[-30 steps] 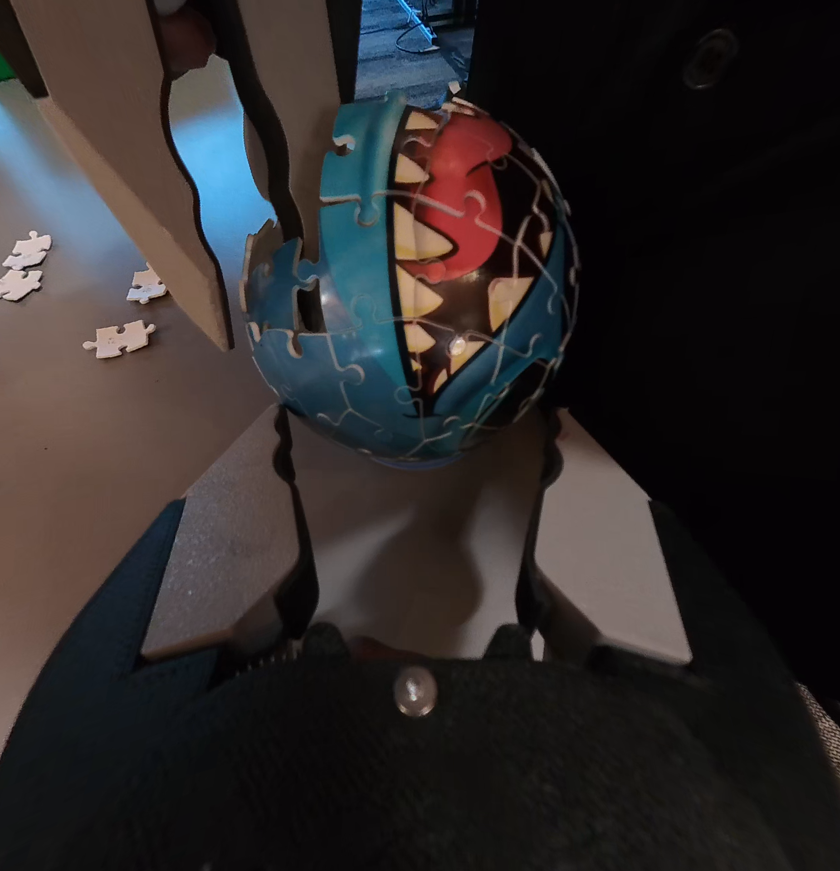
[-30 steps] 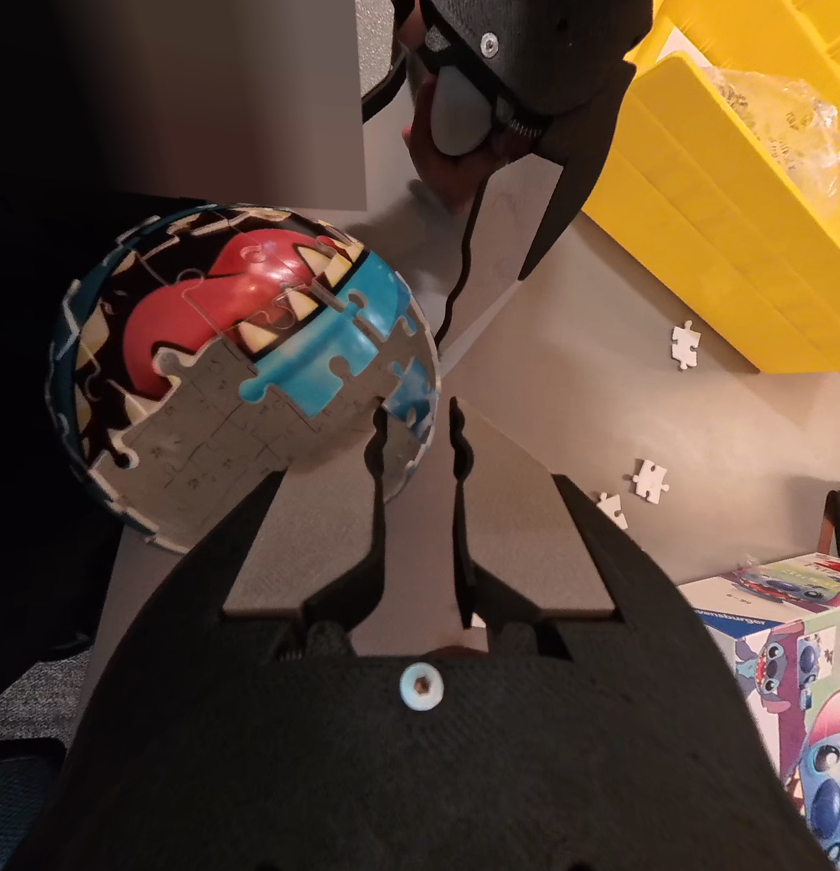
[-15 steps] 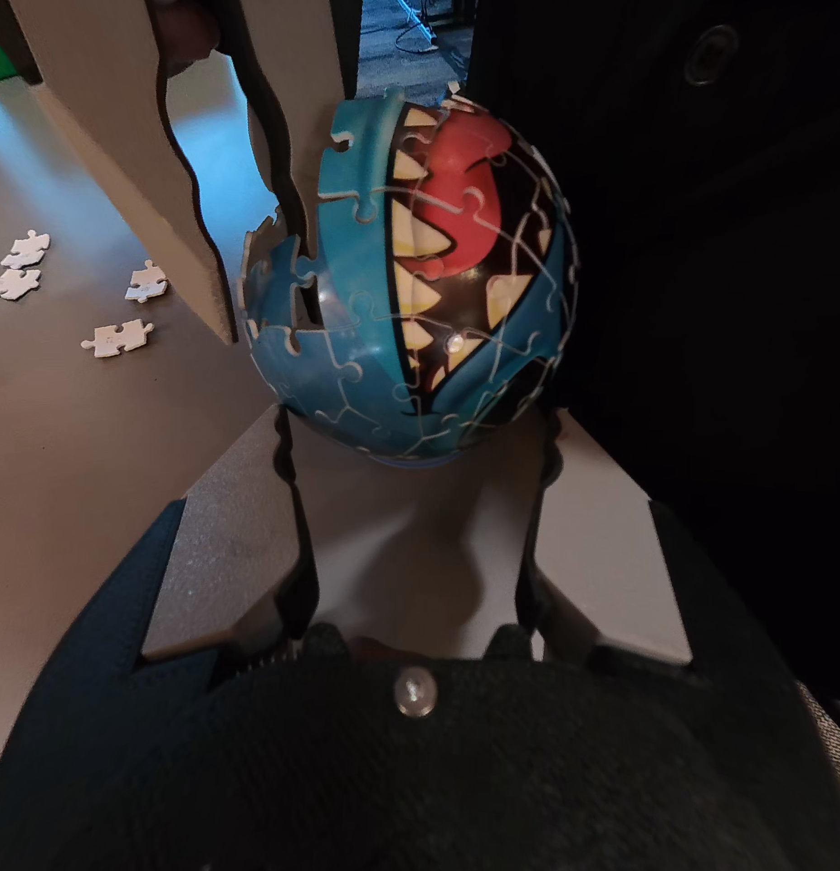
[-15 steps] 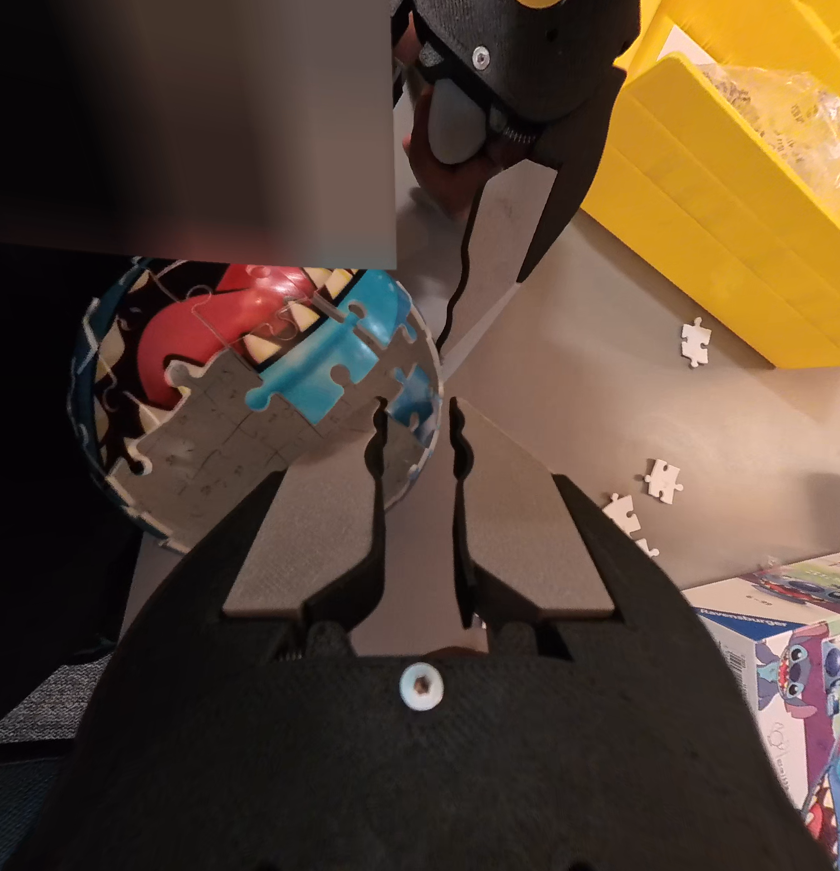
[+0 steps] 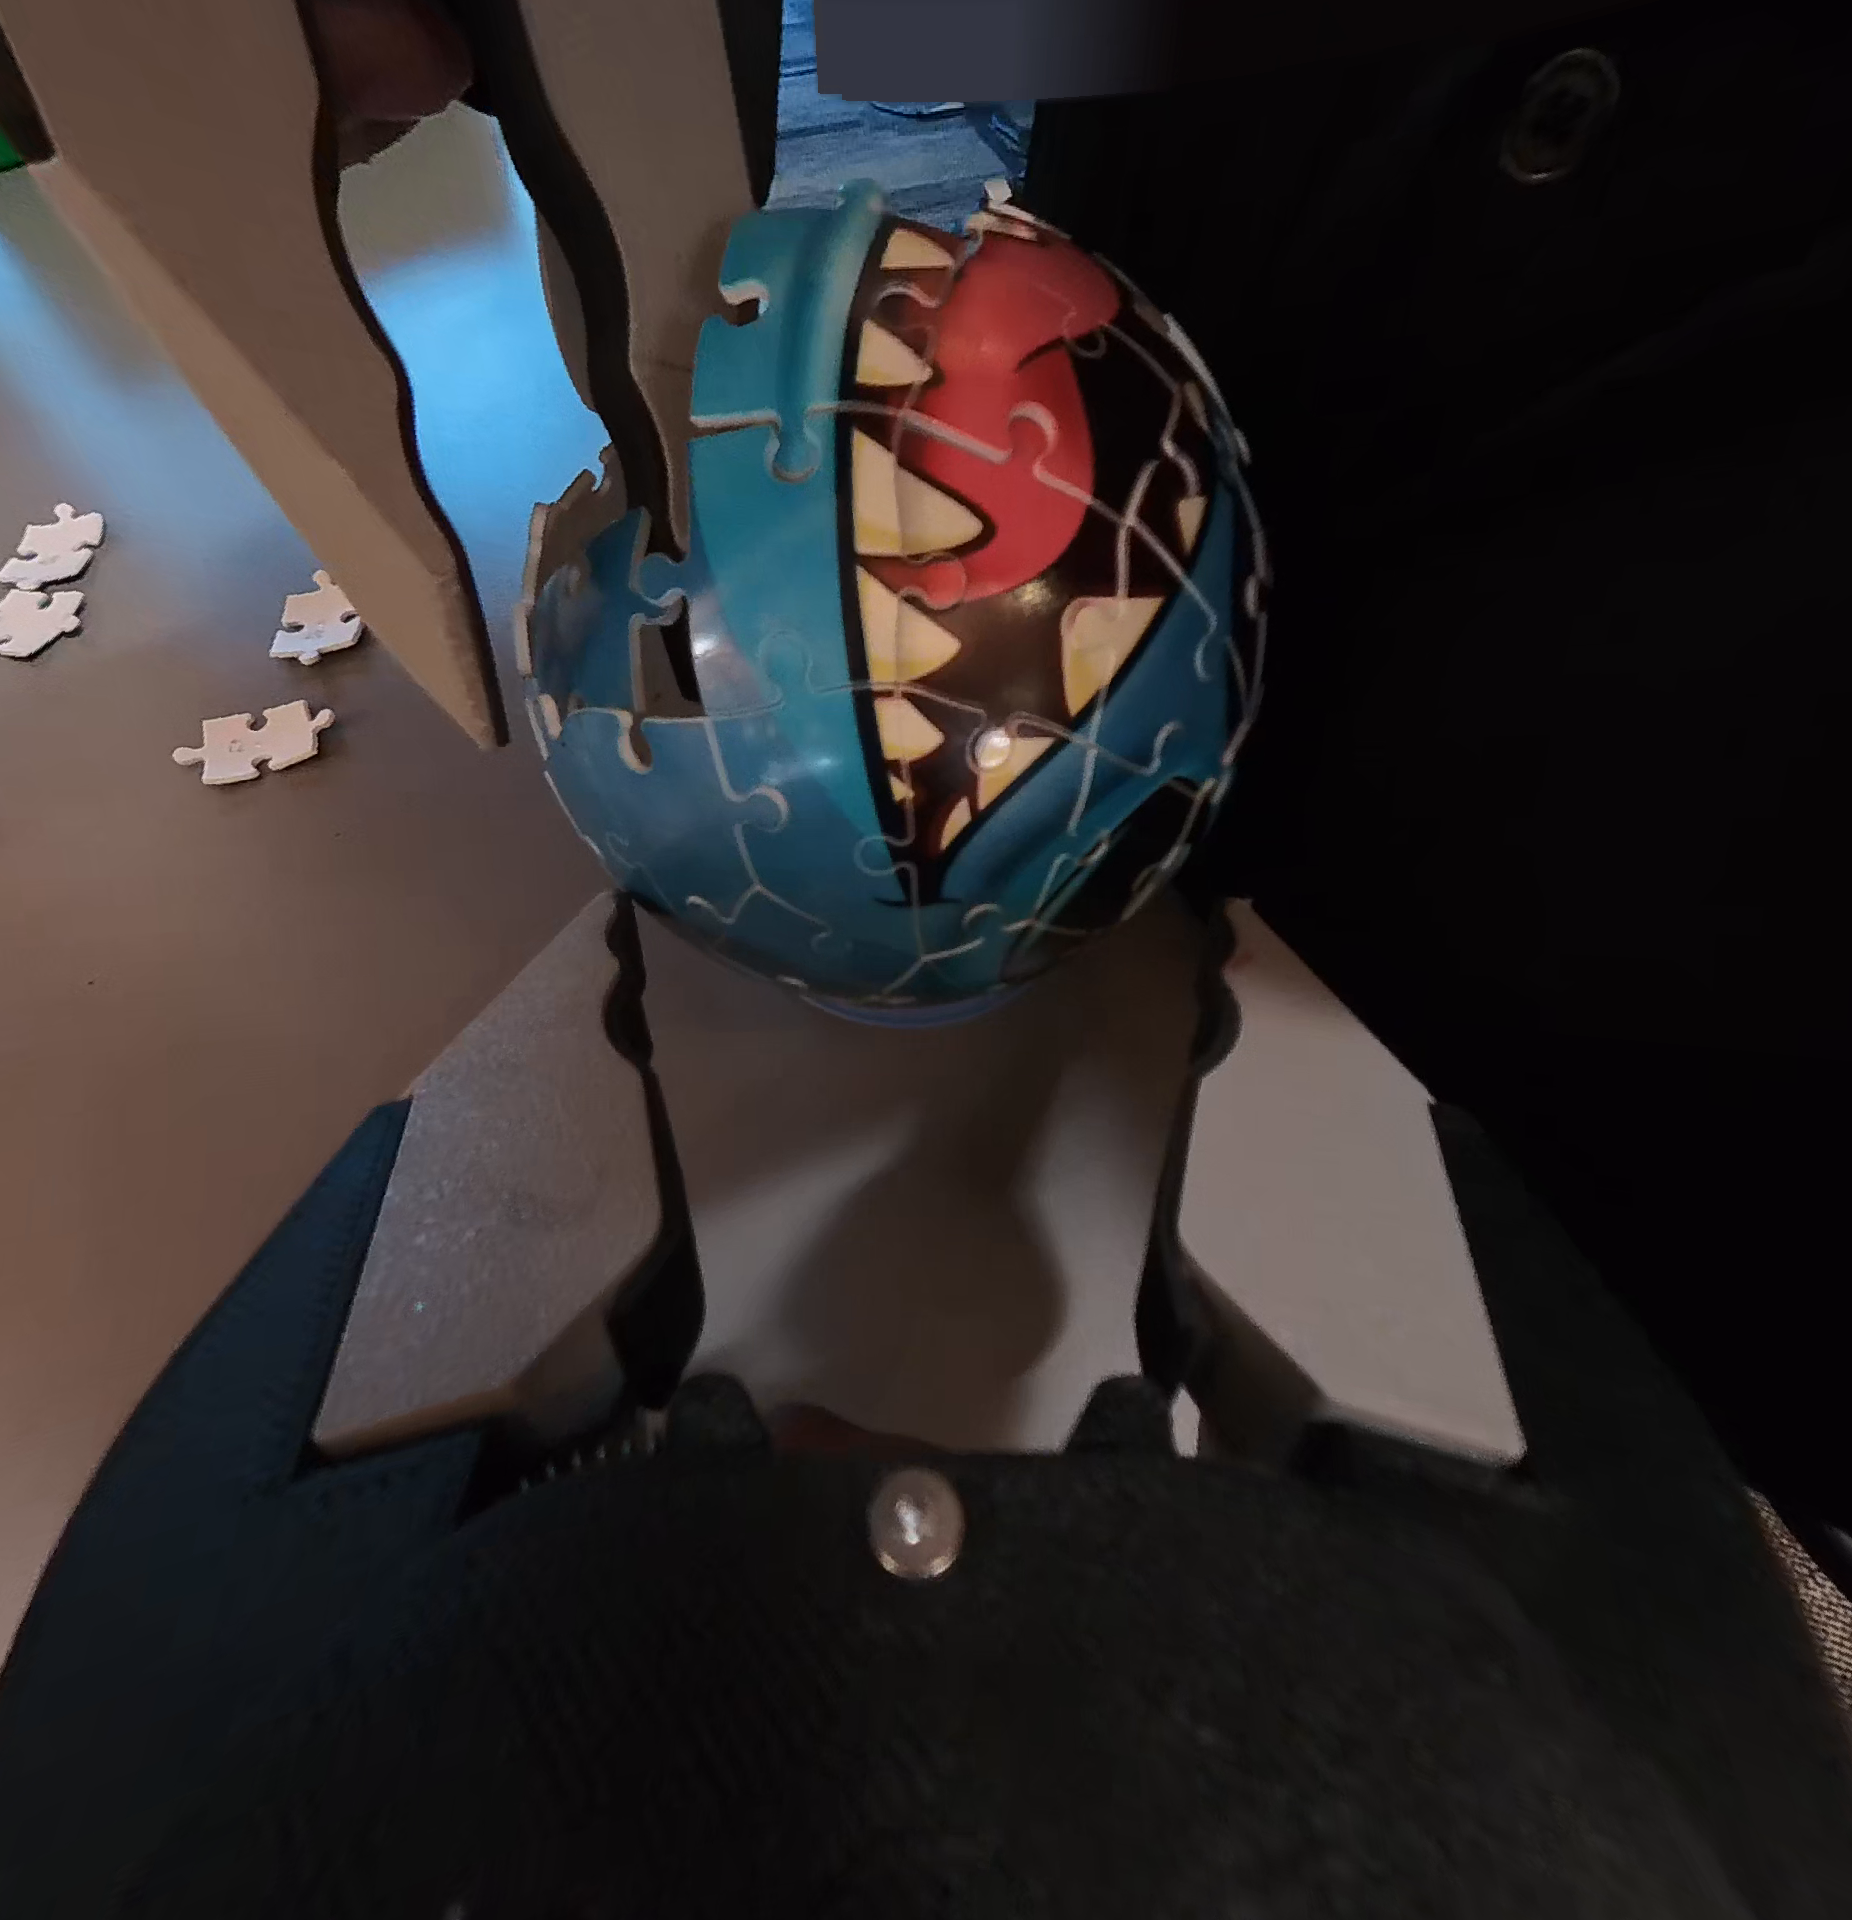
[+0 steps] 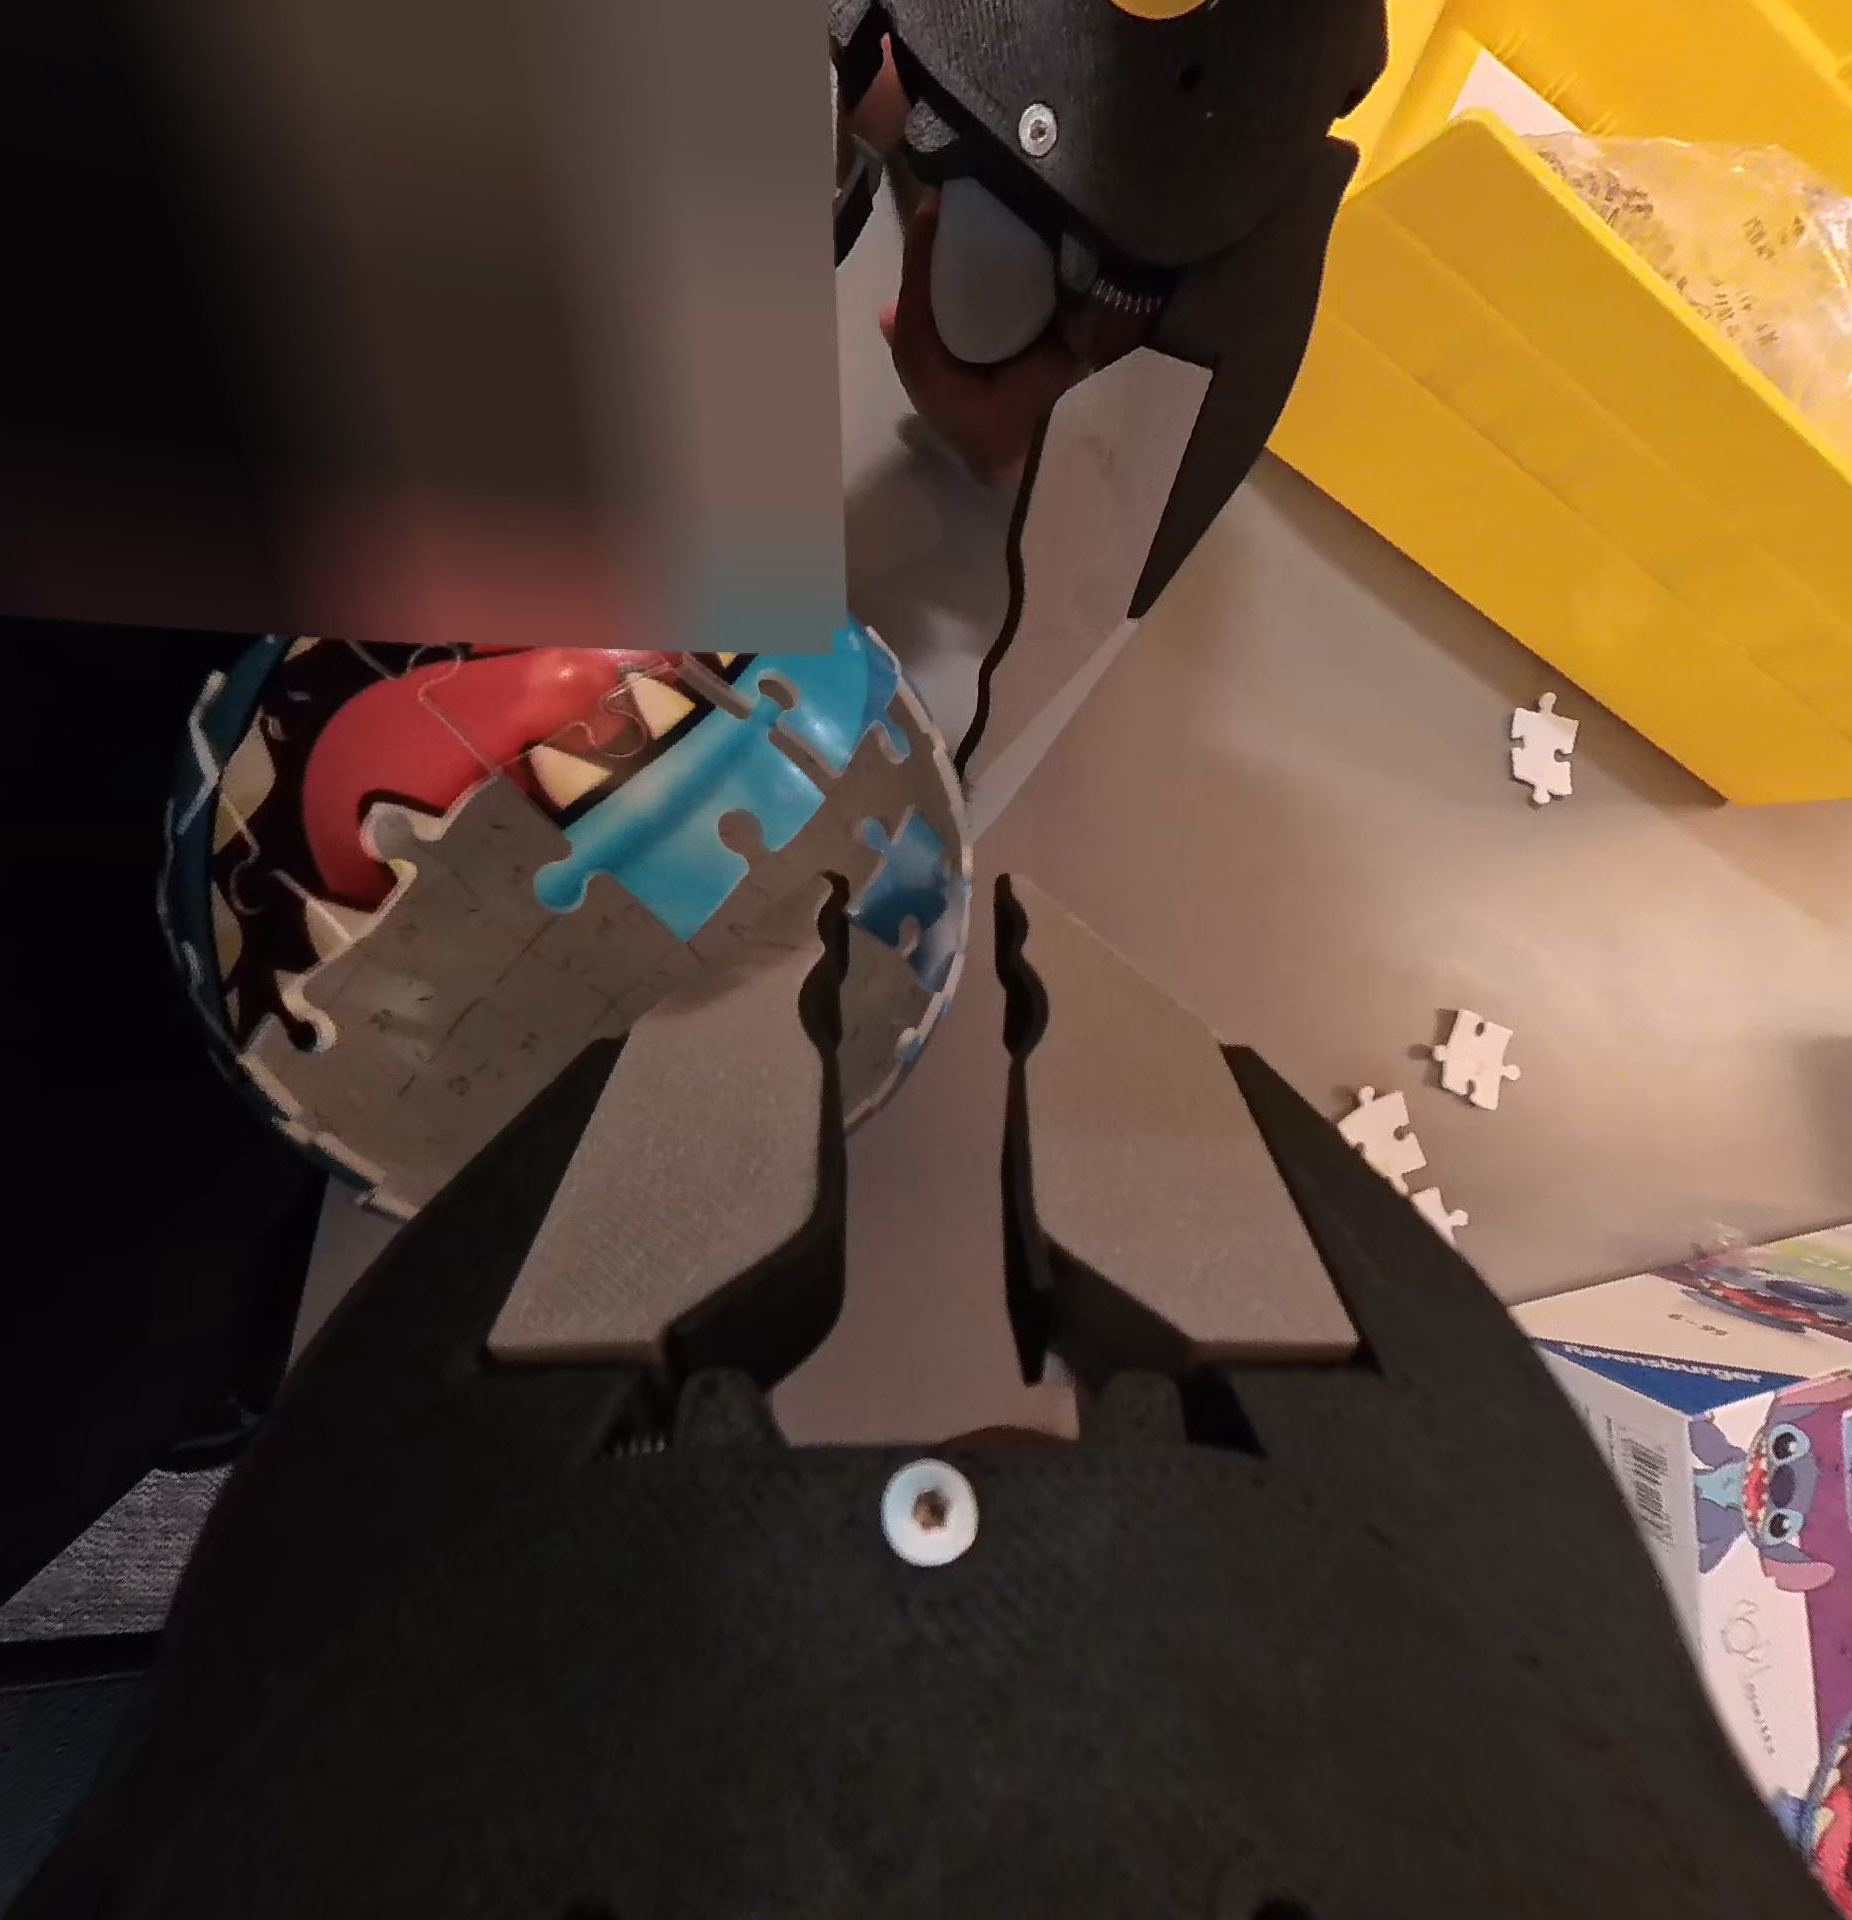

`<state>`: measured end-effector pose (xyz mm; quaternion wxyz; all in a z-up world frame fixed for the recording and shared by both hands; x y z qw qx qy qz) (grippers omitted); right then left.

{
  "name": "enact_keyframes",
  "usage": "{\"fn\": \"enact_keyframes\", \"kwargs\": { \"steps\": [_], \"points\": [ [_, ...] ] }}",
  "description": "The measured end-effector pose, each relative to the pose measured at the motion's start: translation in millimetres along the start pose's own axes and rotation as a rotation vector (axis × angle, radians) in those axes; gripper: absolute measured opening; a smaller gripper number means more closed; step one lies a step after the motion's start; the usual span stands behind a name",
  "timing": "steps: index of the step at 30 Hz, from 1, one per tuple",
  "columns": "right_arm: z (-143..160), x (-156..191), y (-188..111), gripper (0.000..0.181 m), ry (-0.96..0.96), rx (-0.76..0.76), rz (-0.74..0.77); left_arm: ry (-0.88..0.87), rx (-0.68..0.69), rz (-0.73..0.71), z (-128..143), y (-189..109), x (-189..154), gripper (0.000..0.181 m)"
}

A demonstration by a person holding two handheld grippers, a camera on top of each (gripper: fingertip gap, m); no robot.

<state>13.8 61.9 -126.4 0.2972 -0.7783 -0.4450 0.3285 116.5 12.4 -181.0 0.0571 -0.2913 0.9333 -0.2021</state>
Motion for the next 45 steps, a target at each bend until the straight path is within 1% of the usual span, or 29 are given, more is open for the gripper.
{"fn": "enact_keyframes", "kwargs": {
  "steps": [10,13,17,20,26,33,39,42,45],
  "points": [
    [2.7,-0.7,0.9,0.022,0.024,0.014,-0.005,0.001,0.007,0.001,-0.2,0.2,0.0,0.107],
    [4.1,0.4,2.6,0.018,0.007,0.034,0.005,0.002,0.007,0.002,-0.2,0.2,-0.1,0.107],
    [3.5,-1.4,1.4,0.016,0.032,0.017,0.001,0.002,0.004,0.003,-0.5,-0.5,-0.4,0.106],
    [2.3,-1.5,0.4,0.022,0.051,0.0,-0.011,0.002,0.004,0.002,-0.4,-0.5,-0.5,0.106],
    [4.3,-1.9,1.4,0.023,0.053,0.015,-0.01,0.0,0.001,0.004,-0.3,-0.9,-0.3,0.105],
    [5.9,-3.2,1.3,0.01,0.046,0.024,0.011,-0.001,0.001,0.003,-0.4,-0.7,-0.6,0.106],
    [6.5,-3.7,1.4,0.009,0.059,0.017,0.004,-0.001,0.002,0.004,-0.5,-0.5,-0.8,0.105],
    [7.3,-3.1,1.8,0.012,0.054,0.026,0.003,0.0,0.003,0.003,-0.5,-0.5,-1.0,0.105],
    [8.2,-4.0,1.8,0.009,0.055,0.026,0.007,-0.002,0.002,0.004,-0.4,-0.7,-1.0,0.105]
  ]
}}
Point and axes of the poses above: each gripper's, where its closed fingertips meet, y out along the fingers, z out of its underside, x = y × z across the jaws, the point moved 7 cm from there along -y, back along the fingers, and after that the axes turned 5 degrees about -x, right-handed, at the moved point
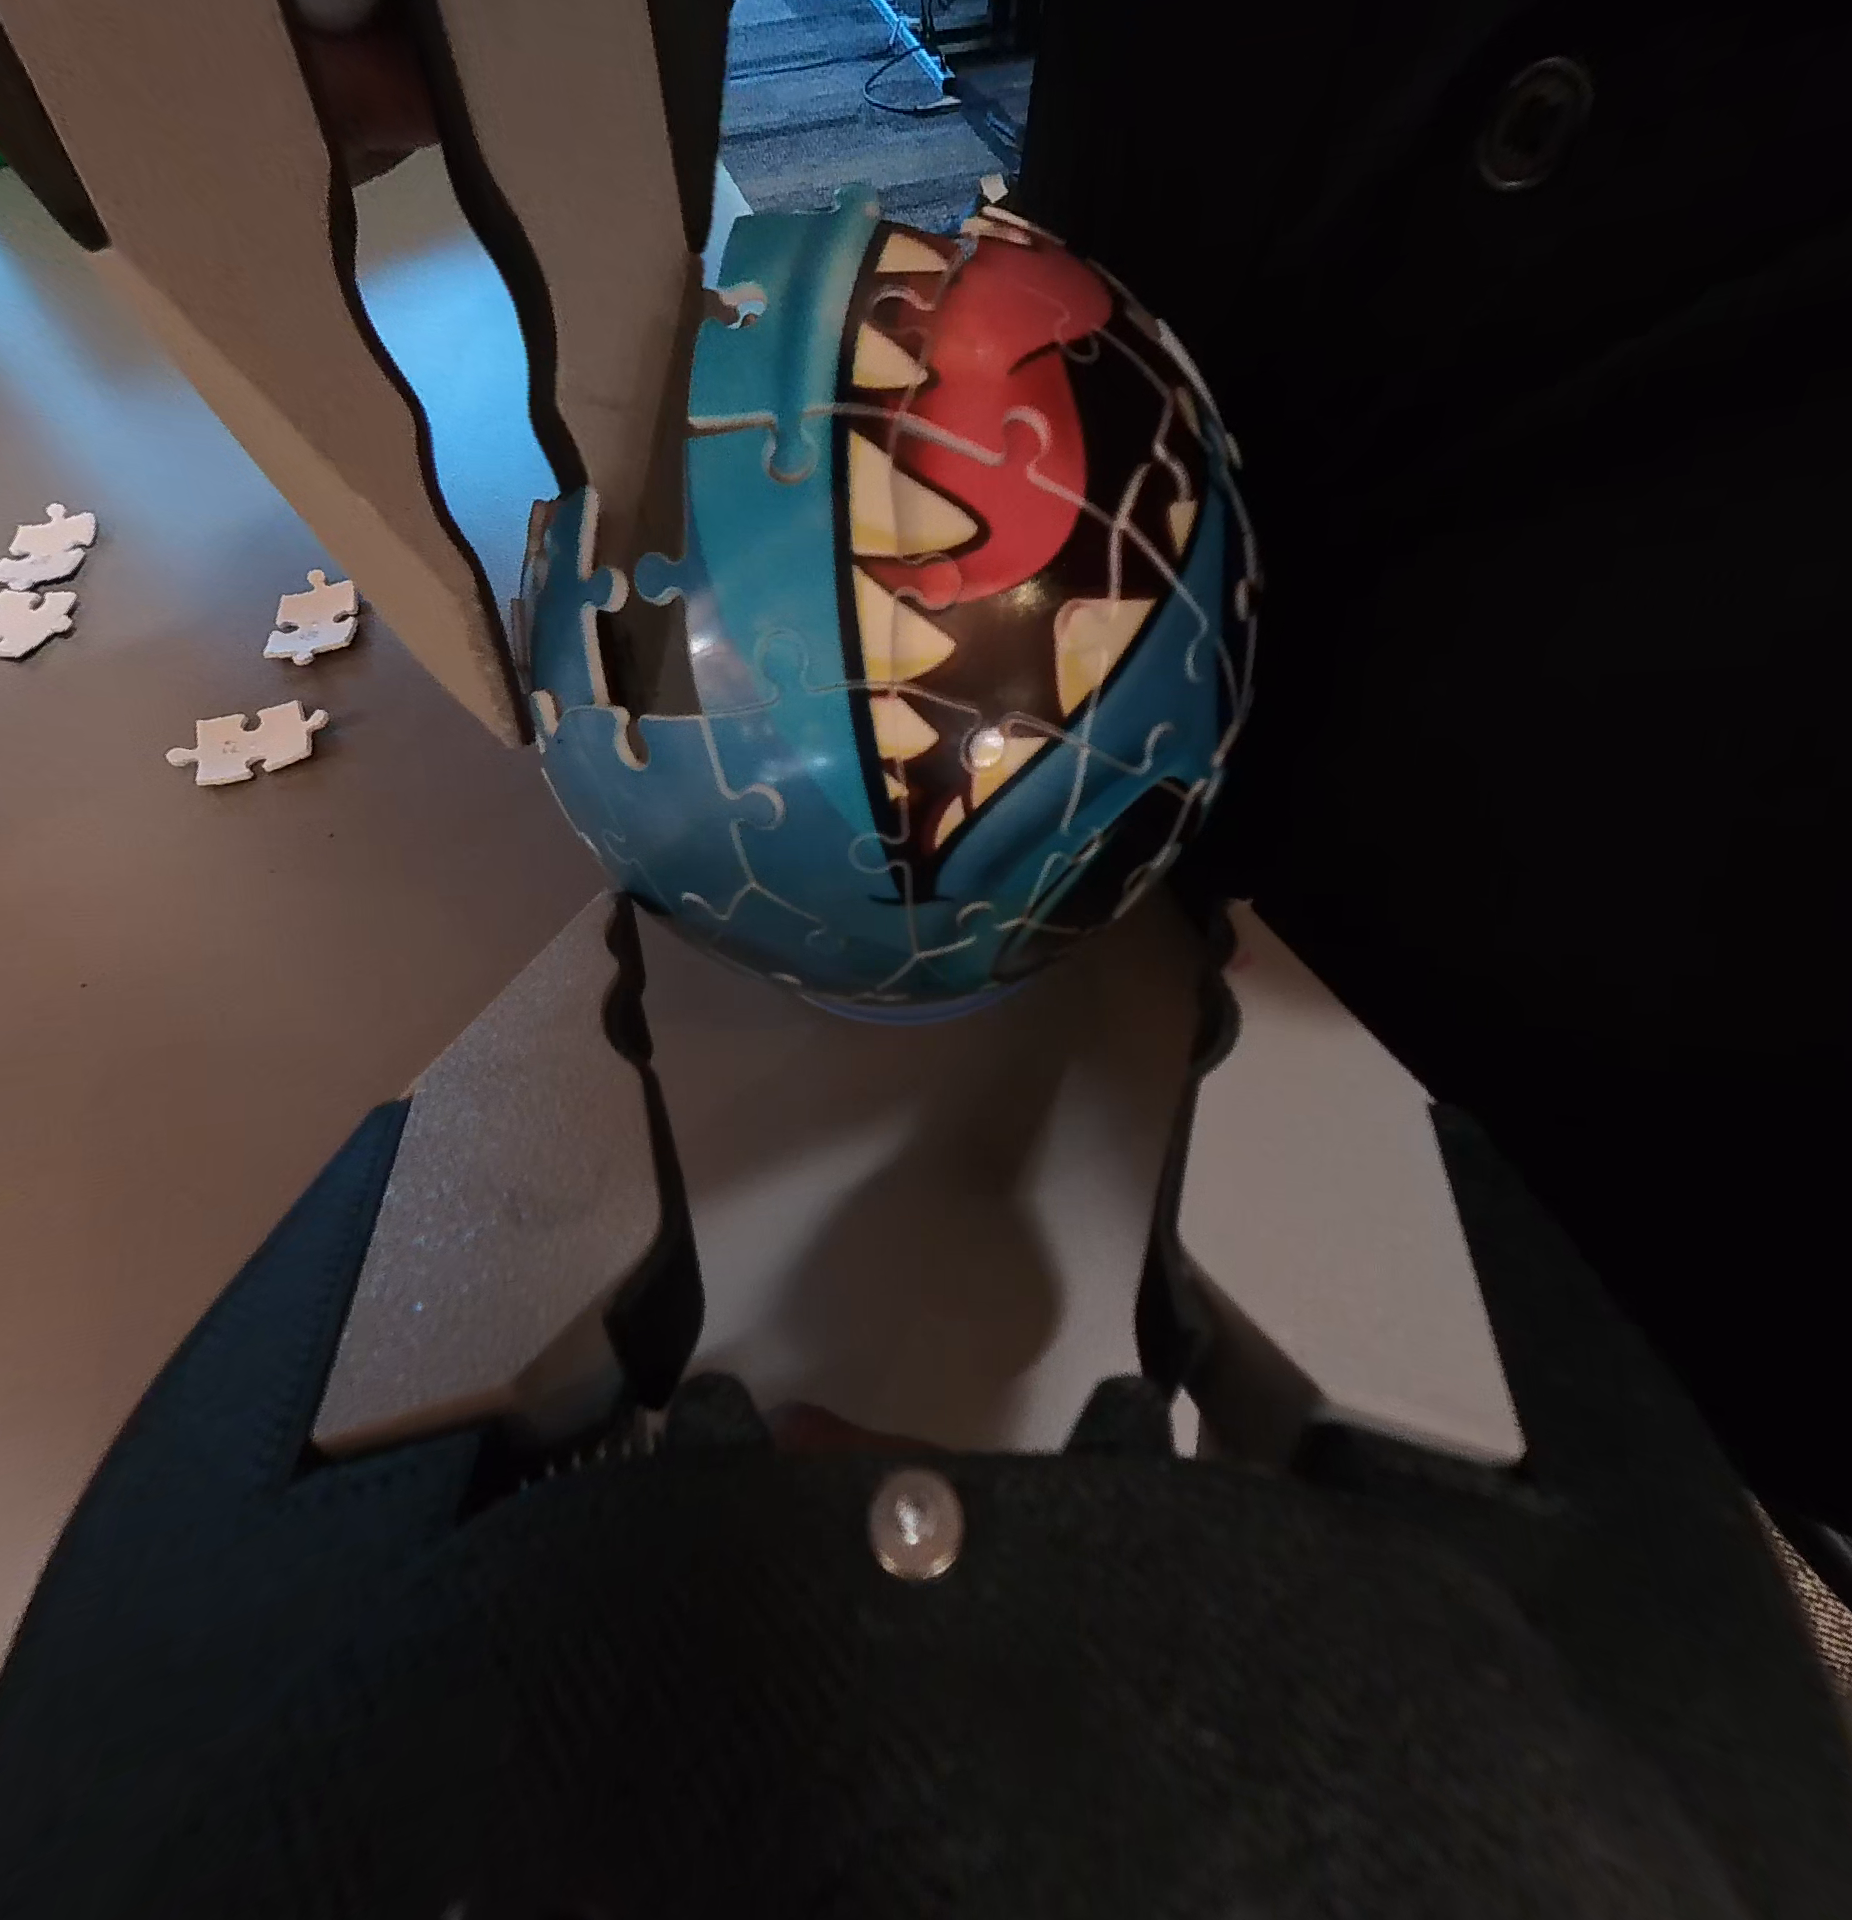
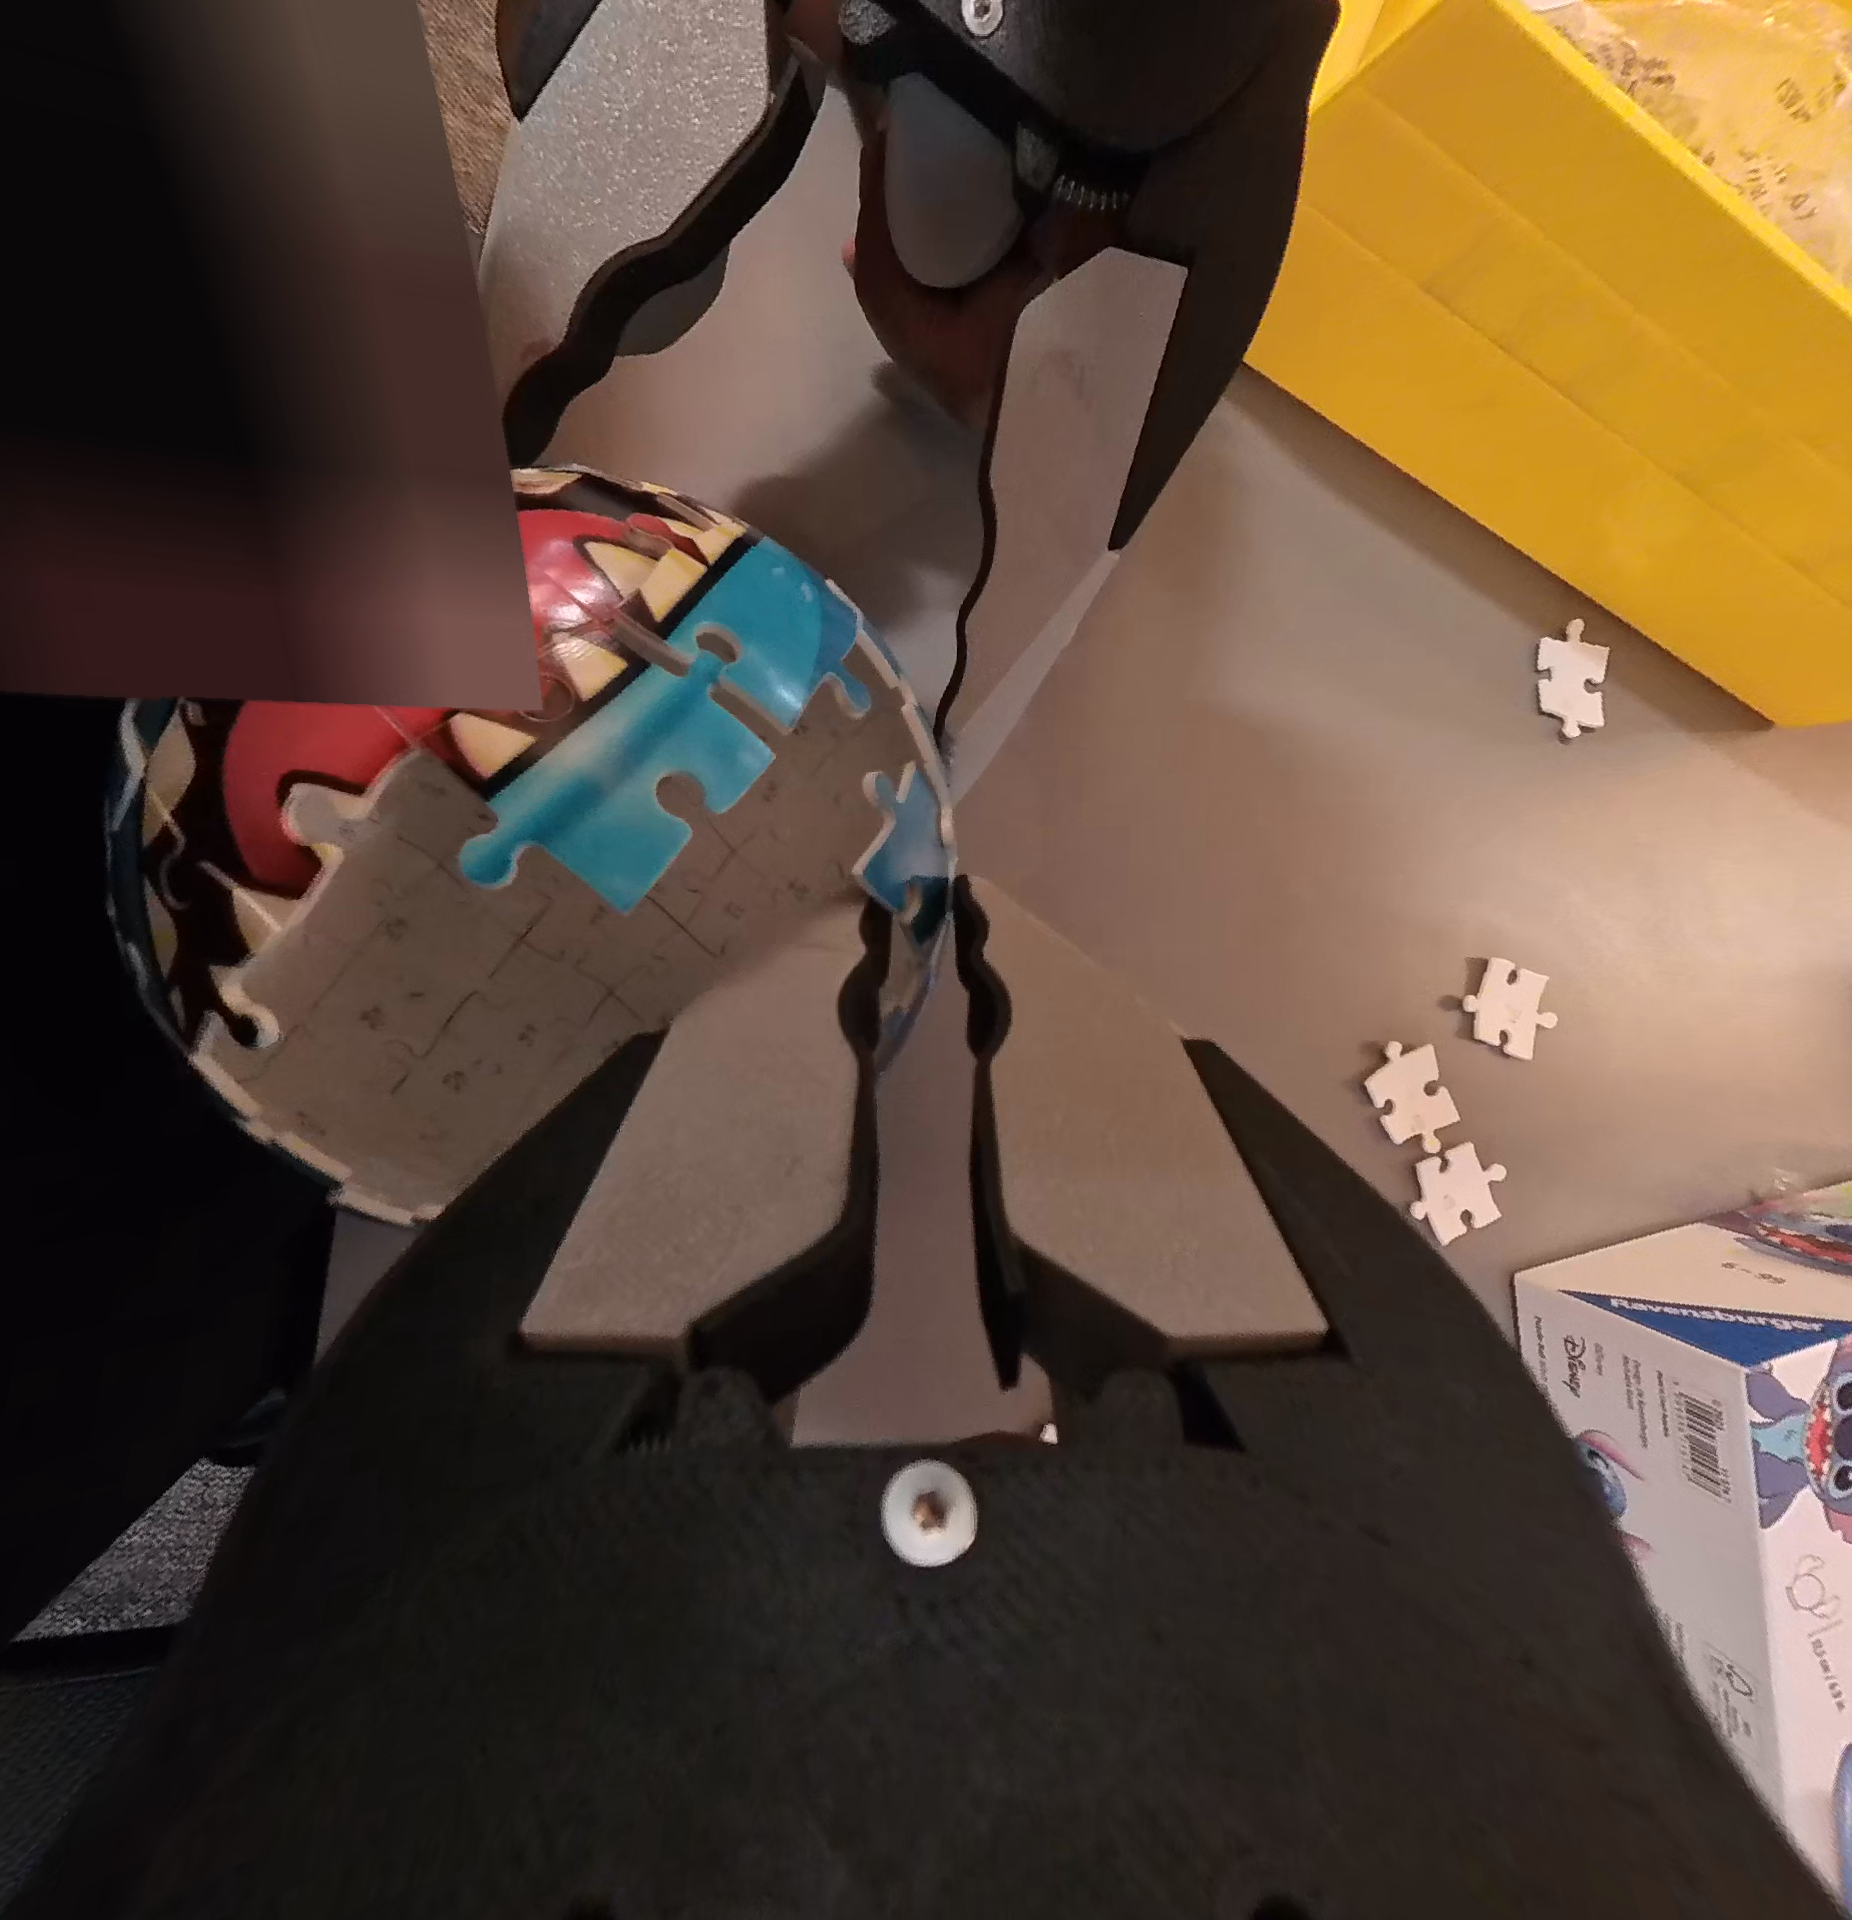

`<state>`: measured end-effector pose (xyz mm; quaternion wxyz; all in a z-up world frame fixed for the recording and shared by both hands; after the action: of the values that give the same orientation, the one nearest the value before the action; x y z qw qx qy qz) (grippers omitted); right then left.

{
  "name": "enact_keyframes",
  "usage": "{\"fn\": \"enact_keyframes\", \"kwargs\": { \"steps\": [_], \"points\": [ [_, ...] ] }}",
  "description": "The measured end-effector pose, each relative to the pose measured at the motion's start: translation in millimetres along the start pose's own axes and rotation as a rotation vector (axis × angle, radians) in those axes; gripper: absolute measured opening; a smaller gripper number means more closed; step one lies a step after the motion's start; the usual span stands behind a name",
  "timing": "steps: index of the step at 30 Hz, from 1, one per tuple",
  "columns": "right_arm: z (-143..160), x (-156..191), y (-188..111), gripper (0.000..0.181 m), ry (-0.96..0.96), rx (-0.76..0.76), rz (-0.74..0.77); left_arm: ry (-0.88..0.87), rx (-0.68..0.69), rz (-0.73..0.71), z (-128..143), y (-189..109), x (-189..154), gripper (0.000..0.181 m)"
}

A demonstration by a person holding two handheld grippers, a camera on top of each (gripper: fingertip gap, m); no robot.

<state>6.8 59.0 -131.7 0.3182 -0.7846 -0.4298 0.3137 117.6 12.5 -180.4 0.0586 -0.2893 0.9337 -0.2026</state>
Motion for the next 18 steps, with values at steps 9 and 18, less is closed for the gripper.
{"fn": "enact_keyframes", "kwargs": {
  "steps": [9,18],
  "points": [
    [-0.1,-1.2,0.0,0.006,0.009,-0.008,-0.003,0.002,0.001,-0.001,0.2,-0.1,-0.5,0.105],
    [-5.7,-1.3,-1.2,0.018,-0.041,-0.045,0.01,0.001,0.0,0.0,0.4,-0.3,-0.4,0.105]
  ]
}}
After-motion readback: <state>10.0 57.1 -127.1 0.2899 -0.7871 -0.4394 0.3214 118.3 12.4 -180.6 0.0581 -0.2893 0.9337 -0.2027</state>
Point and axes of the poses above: each gripper's, where its closed fingertips meet, y out along the fingers, z out of its underside, x = y × z across the jaws, the point moved 7 cm from there along -y, back along the fingers, and after that the axes turned 5 degrees about -x, right-handed, at the moved point
